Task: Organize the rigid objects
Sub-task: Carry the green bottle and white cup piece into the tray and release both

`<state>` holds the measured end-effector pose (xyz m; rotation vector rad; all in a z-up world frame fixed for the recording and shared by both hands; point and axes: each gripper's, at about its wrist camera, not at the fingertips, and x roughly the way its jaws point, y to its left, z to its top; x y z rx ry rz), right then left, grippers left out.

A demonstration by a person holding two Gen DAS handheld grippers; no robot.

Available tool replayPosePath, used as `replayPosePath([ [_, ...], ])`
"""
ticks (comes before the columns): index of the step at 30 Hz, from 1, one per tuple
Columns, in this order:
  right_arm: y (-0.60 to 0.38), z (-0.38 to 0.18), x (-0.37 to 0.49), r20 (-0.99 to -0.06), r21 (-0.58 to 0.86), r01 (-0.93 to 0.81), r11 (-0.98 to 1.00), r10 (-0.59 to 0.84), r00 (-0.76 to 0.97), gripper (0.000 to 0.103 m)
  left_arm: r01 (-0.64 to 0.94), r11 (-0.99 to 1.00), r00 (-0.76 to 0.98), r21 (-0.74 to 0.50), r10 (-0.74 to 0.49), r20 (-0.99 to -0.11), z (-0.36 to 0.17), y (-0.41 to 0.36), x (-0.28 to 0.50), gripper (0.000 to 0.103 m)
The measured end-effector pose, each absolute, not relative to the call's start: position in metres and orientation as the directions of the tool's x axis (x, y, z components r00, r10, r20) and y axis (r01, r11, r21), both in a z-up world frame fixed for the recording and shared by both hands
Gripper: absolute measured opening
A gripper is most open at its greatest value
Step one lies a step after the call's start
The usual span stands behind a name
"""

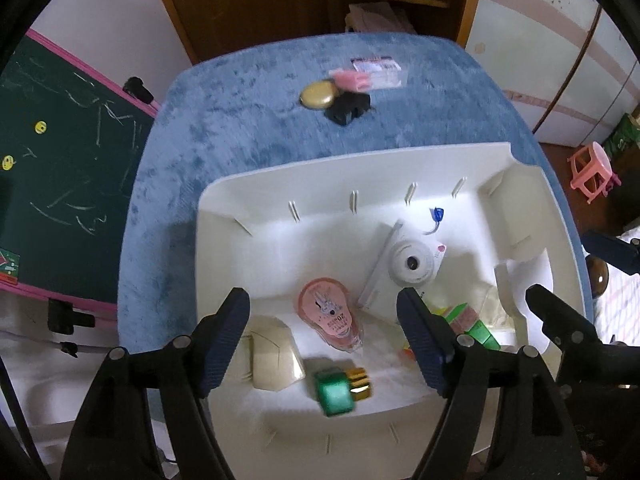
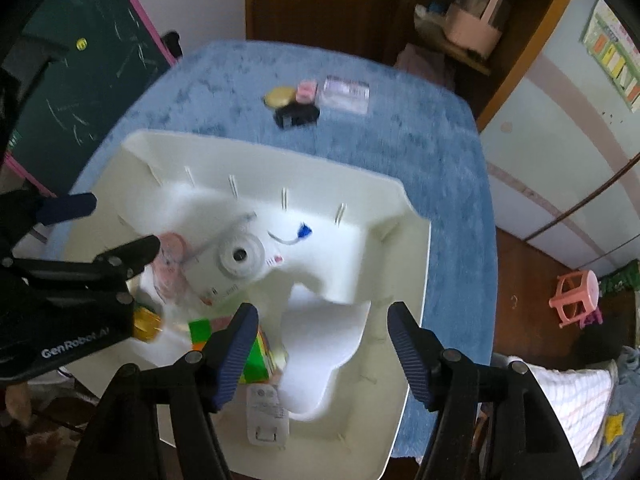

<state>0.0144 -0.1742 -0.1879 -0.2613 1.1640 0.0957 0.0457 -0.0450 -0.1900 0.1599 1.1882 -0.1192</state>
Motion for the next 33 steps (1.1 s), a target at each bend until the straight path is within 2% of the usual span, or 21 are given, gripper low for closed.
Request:
replayPosePath([
  [14, -0.172, -0.155, 0.004, -0.886, -0.132, -0.213, 0.968, -0.018, 0.463, 0.068, 0.14, 0.99, 0.443, 0.016, -0.049, -0.895, -0.149, -0.039, 0.042, 0.079],
  [33, -0.206, -0.088, -0.034, -0.801, -0.093, -0.195, 0.976, 0.043, 0.597, 0.068, 0.076, 0.996, 0.59, -0.056, -0.09, -0.802, -0.071, -0.047, 0.023, 0.082],
])
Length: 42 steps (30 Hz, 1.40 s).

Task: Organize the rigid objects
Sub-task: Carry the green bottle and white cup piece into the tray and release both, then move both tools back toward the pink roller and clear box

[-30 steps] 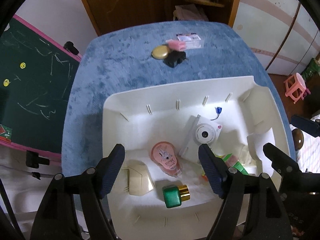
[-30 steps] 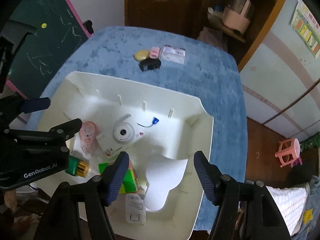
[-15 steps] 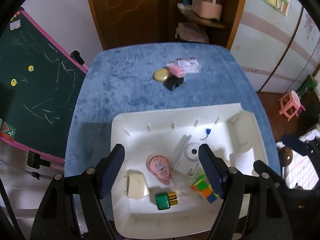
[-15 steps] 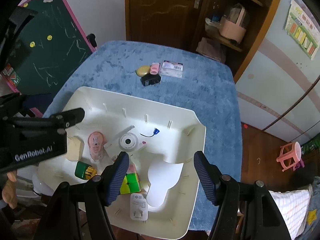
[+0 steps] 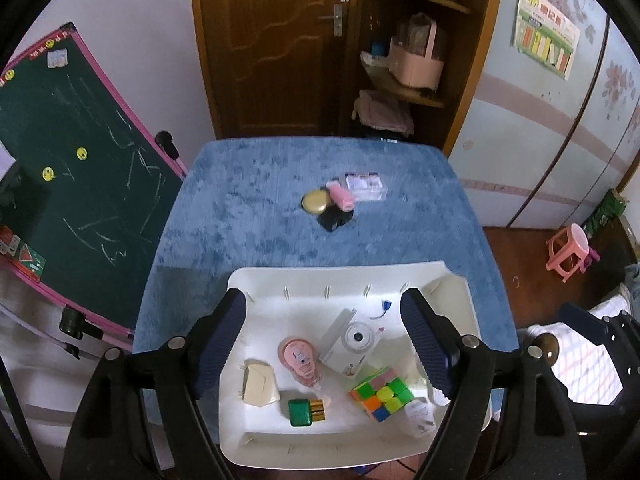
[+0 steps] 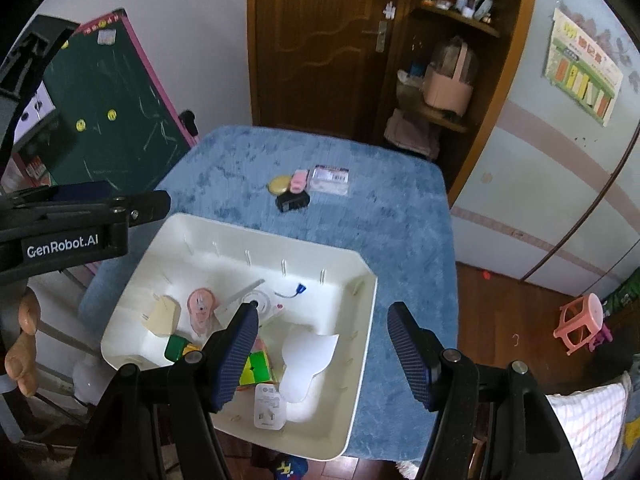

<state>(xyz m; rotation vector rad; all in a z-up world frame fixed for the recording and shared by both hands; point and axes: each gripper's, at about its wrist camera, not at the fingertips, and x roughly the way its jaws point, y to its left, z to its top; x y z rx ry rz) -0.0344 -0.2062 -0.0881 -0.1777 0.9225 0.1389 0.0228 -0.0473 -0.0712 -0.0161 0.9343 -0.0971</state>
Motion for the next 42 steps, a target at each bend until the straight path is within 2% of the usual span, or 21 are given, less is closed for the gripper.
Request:
replayPosePath([
  [12, -0.218, -0.054, -0.019, -0.754, -0.083, -0.198, 0.977, 0.068, 0.654, 0.068, 0.051, 0.998, 0.655, -0.031, -0.057, -0.753, -0.036, -0.048, 0.04, 0.085],
  [22, -0.227, -0.039, 0.046, -0.764, -0.037, -0.14, 0.99, 0.062, 0.642, 0.068, 0.085, 0.996, 0.639, -0.012, -0.064, -0.766, -0.042, -0.037, 0.097, 0.085],
  [26, -0.225, -0.036, 0.081, -0.78, -0.022, -0.122, 0.992, 0.059, 0.623, 0.069, 0.13, 0.991, 0.603, 0.001, -0.079, -0.794, -0.054, -0.033, 0.131, 0.085],
  [29, -0.22, -0.041, 0.112, -0.803, -0.01, -0.113, 0.993, 0.06, 0.593, 0.076, 0.157, 0.988, 0.554, -0.009, -0.096, -0.827, -0.068, -0.028, 0.156, 0.085],
  [37, -0.201, -0.077, 0.209, -0.871, 0.024, -0.101, 0.995, 0.07, 0.486, 0.076, 0.183, 0.979, 0.405, -0.085, -0.154, -0.901, -0.124, -0.032, 0.223, 0.085],
  [42, -0.202, -0.116, 0.276, -0.92, 0.105, -0.079, 0.991, 0.127, 0.372, 0.076, 0.181, 0.972, 0.319, -0.149, -0.201, -0.926, -0.166, -0.052, 0.255, 0.085],
])
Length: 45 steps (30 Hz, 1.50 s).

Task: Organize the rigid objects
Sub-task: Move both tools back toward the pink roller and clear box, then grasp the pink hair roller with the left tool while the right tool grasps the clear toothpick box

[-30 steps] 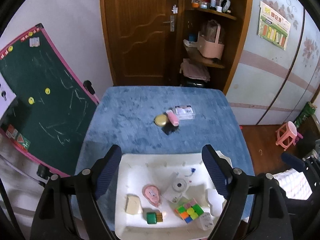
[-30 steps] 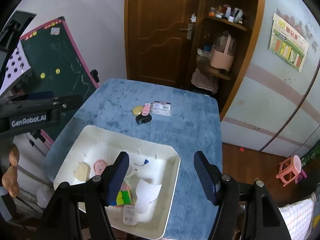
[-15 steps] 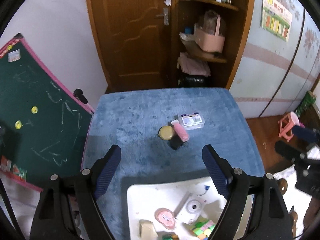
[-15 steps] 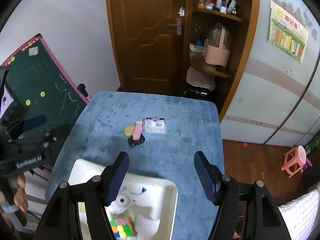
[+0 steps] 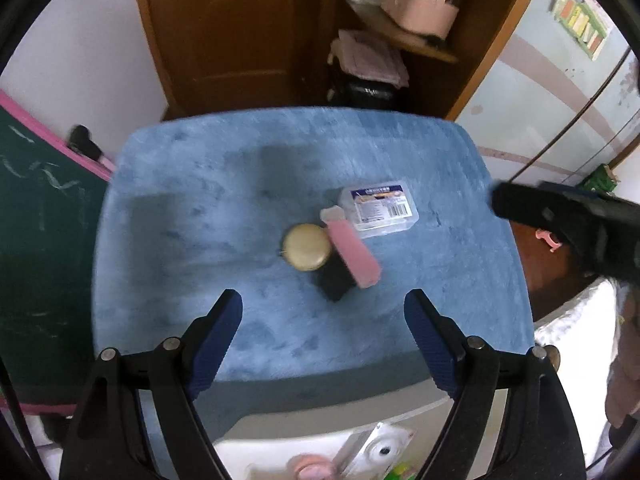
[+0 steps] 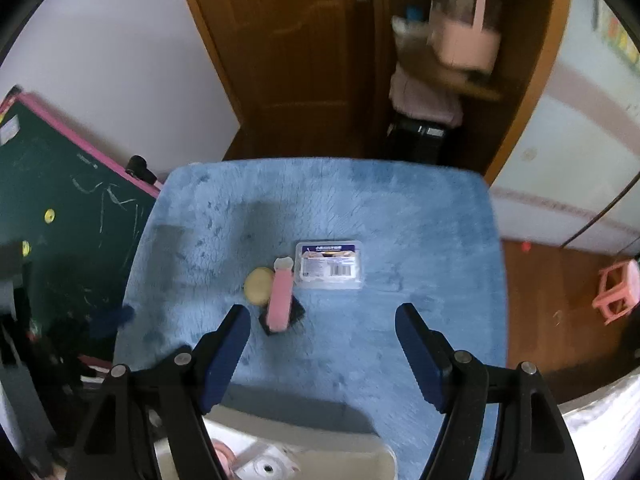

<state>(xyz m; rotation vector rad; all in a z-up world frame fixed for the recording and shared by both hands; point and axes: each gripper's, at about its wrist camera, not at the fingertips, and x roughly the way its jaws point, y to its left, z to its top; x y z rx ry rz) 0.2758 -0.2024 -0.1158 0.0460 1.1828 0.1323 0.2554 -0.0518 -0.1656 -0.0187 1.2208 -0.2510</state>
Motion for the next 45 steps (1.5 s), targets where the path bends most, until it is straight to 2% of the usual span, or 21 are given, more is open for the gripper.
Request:
replayPosePath([
  [6, -0.209, -0.177, 0.332, -0.96, 0.146, -0.02, 0.989, 0.146, 0.237, 0.076, 0.121, 0.974, 0.23, -0.192, -0.216, -0.949, -0.212, -0.067, 0.287, 0.085],
  [11, -0.224, -0.224, 0.358, -0.966, 0.235, 0.091, 0.968, 0.222, 0.134, 0.076, 0.042, 0.974, 0.169, -0.223, -0.227, -0.959, -0.241, -0.07, 0.305, 0.085],
  [19, -0.241, -0.252, 0.371, -0.953, 0.303, 0.196, 0.933, 0.289, 0.095, 0.076, 0.009, 0.981, 0.164, -0.196, -0.195, -0.967, -0.255, -0.084, 0.314, 0.084],
  [21, -0.243, -0.255, 0.372, -0.949, 0.316, 0.211, 0.925, 0.304, 0.089, 0.076, -0.002, 0.986, 0.168, -0.168, -0.166, -0.972, -0.256, -0.085, 0.316, 0.076],
  [23, -0.246, -0.26, 0.373, -0.941, 0.337, 0.241, 0.91, 0.328, 0.079, 0.076, -0.006, 0.988, 0.16, -0.157, -0.154, -0.975, -0.26, -0.086, 0.319, 0.05],
  [27, -0.252, -0.27, 0.371, -0.926, 0.373, 0.315, 0.873, 0.372, 0.065, 0.076, -0.009, 0.99, 0.137, -0.141, -0.139, -0.981, -0.268, -0.086, 0.322, 0.041],
  [28, -0.253, -0.272, 0.371, -0.923, 0.378, 0.331, 0.865, 0.381, 0.06, 0.076, -0.004, 0.989, 0.135, -0.146, -0.144, -0.98, -0.27, -0.085, 0.322, 0.031],
  [29, -0.254, -0.275, 0.37, -0.919, 0.384, 0.351, 0.854, 0.391, 0.055, 0.076, 0.001, 0.988, 0.133, -0.156, -0.155, -0.979, -0.271, -0.084, 0.322, 0.027],
  [38, -0.257, -0.288, 0.368, -0.895, 0.417, 0.456, 0.786, 0.442, 0.056, 0.076, 0.006, 0.982, 0.212, -0.19, -0.187, -0.959, -0.252, -0.052, 0.305, 0.026],
  [41, -0.253, -0.289, 0.369, -0.903, 0.4, 0.484, 0.778, 0.425, 0.062, 0.08, -0.009, 0.98, 0.238, -0.199, -0.191, -0.952, -0.242, -0.033, 0.293, 0.025],
  [45, -0.246, -0.296, 0.374, -0.913, 0.371, 0.544, 0.753, 0.402, 0.066, 0.081, -0.025, 0.977, 0.261, -0.21, -0.197, -0.945, -0.234, -0.021, 0.283, 0.025],
])
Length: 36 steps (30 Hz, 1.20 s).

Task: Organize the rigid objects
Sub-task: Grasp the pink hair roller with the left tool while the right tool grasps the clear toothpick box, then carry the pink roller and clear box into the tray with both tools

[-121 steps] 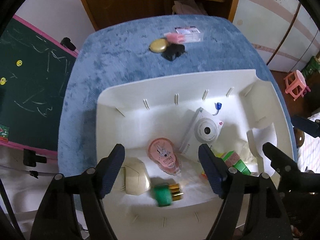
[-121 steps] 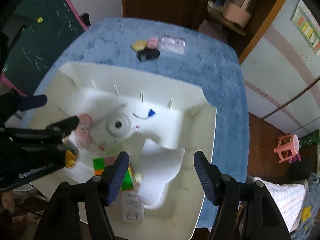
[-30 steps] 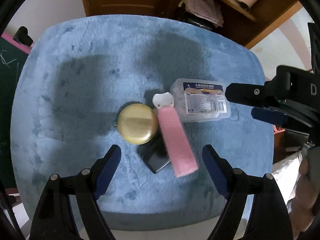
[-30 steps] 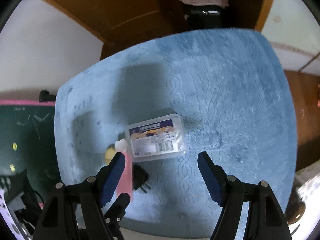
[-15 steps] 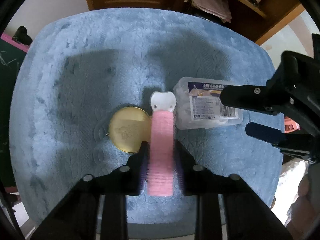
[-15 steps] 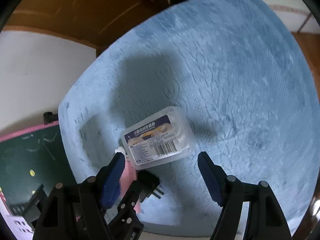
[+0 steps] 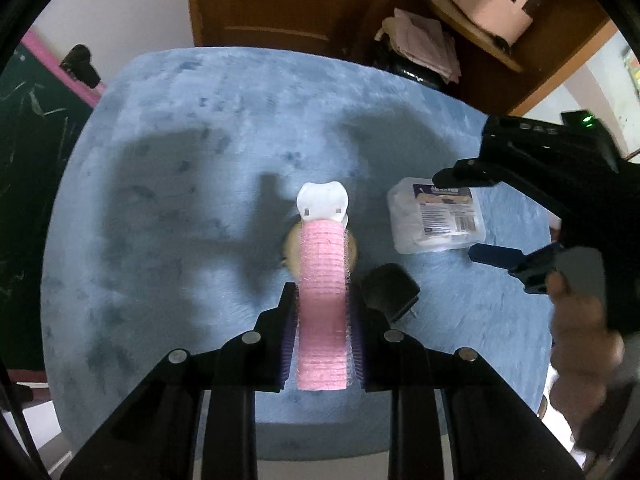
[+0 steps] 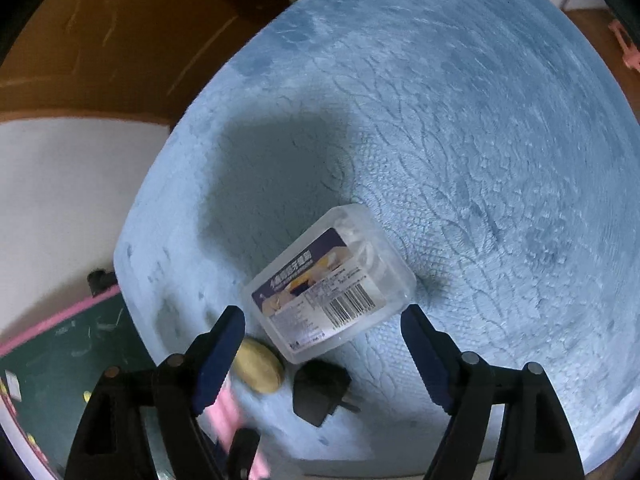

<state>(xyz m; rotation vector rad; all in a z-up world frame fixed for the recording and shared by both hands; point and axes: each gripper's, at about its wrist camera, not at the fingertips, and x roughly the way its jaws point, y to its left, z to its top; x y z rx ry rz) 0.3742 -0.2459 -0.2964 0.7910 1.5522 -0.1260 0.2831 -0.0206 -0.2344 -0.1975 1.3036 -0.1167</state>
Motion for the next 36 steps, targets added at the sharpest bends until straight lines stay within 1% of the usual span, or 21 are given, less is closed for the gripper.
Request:
replayPosePath([
  [5, -0.237, -0.305, 0.379, -0.929, 0.322, 0.624, 0.712, 0.363, 0.066, 0.081, -0.042, 0.971, 0.284, -0.234, -0.213, -0.935, -0.226, -0.009, 0.279, 0.025],
  [12, -0.202, -0.316, 0.4, -0.971, 0.198, 0.663, 0.722, 0.239, 0.03, 0.081, -0.029, 0.973, 0.334, -0.23, -0.207, -0.919, -0.209, 0.005, 0.269, 0.025],
  [20, -0.165, -0.33, 0.415, -0.995, 0.043, 0.605, 0.795, 0.086, -0.041, 0.081, -0.032, 0.971, 0.345, -0.239, -0.214, -0.914, -0.203, 0.016, 0.267, 0.025],
  [22, -0.154, -0.331, 0.418, -0.997, 0.015, 0.575, 0.818, 0.055, -0.052, 0.078, -0.028, 0.97, 0.344, -0.242, -0.218, -0.913, -0.203, 0.017, 0.266, 0.025],
  [28, -0.146, -0.327, 0.409, -0.998, 0.024, 0.506, 0.862, 0.046, -0.031, 0.069, 0.004, 0.97, 0.354, -0.242, -0.228, -0.907, -0.195, 0.011, 0.261, 0.025],
  [32, -0.153, -0.316, 0.394, -0.997, 0.065, 0.464, 0.883, 0.072, 0.003, 0.068, 0.026, 0.971, 0.367, -0.237, -0.23, -0.902, -0.184, 0.004, 0.253, 0.025],
  [36, -0.161, -0.291, 0.375, -0.991, 0.13, 0.403, 0.906, 0.109, 0.075, 0.068, 0.042, 0.973, 0.378, -0.225, -0.224, -0.898, -0.173, -0.001, 0.24, 0.025],
])
